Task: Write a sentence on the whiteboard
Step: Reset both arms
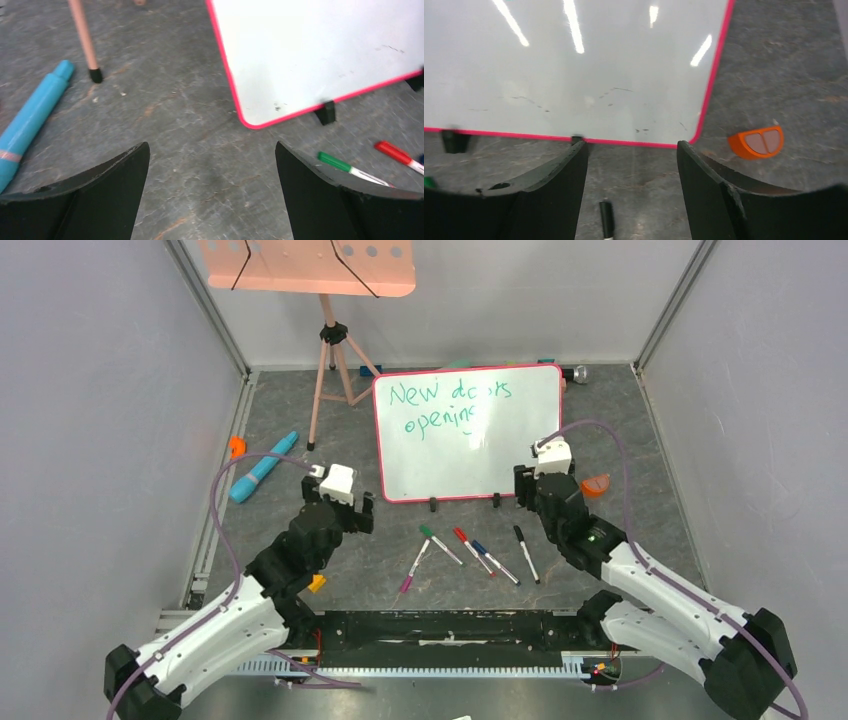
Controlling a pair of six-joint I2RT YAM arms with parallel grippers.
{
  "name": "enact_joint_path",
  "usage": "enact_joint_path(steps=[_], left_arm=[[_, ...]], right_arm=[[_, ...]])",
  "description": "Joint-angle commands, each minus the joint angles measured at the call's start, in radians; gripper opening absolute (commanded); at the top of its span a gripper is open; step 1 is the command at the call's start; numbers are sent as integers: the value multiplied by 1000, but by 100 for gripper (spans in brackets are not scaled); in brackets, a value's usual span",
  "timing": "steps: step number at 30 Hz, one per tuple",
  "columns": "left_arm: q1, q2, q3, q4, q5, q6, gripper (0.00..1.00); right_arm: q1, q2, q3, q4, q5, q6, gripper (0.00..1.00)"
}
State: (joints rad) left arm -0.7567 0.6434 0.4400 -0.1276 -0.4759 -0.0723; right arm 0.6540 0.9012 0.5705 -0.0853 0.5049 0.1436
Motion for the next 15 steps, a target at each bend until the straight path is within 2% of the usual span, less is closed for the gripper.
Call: enact_joint_path(steps=[1, 4, 7, 11, 15], left_arm=[[78, -59, -44, 56, -102, 3, 100], [137, -59, -76, 79, -130, 10, 100], [177, -56, -114, 124, -137, 20, 100], [227, 8, -191, 322, -152, 62, 100], [290, 160, -250, 520, -140, 71, 100]], right_arm=[[-18, -7, -66, 113, 240, -55, 68], [-61, -58, -171, 247, 286, -62, 69], [-139, -110, -243, 328, 247, -81, 69], [-261, -62, -243, 337, 201, -59, 70], [-405, 11, -263, 416, 184, 14, 69]])
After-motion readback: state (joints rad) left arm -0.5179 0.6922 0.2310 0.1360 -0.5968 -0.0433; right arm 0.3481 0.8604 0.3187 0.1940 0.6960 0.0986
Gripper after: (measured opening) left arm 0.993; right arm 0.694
